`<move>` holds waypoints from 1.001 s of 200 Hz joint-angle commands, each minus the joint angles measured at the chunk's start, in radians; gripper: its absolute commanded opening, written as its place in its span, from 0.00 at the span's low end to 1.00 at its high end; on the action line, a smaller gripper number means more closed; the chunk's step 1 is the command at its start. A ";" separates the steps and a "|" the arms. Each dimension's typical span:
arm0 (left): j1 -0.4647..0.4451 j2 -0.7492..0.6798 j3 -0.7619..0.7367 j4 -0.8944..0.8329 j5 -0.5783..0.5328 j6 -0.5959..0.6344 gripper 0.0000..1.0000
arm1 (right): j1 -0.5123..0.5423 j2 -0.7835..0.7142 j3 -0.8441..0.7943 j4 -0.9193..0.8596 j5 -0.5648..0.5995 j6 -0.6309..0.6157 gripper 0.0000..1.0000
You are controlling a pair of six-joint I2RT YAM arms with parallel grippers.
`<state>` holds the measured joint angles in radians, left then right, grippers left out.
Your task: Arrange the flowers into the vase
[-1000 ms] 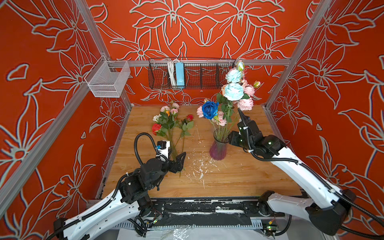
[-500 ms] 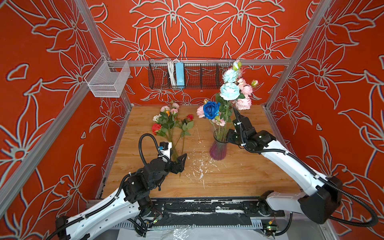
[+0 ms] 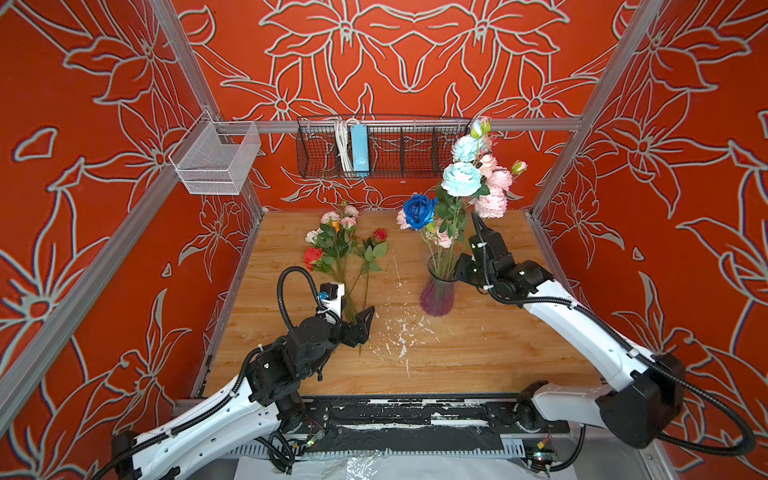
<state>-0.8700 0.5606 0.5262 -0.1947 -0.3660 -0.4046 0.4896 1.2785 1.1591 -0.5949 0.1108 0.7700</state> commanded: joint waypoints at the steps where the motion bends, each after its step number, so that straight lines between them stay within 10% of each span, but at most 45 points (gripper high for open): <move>1: -0.001 -0.003 -0.002 0.019 -0.012 -0.006 0.87 | -0.052 -0.012 0.002 0.017 0.077 -0.032 0.00; 98: -0.001 0.008 0.016 0.015 -0.006 -0.011 0.86 | -0.378 0.026 0.008 0.075 0.042 -0.149 0.00; 200: -0.001 0.085 0.053 -0.008 0.007 -0.041 0.86 | -0.567 0.495 0.392 0.088 0.001 -0.226 0.00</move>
<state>-0.8700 0.6373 0.5350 -0.1947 -0.3546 -0.4248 -0.0559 1.6657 1.4834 -0.4721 0.0696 0.6121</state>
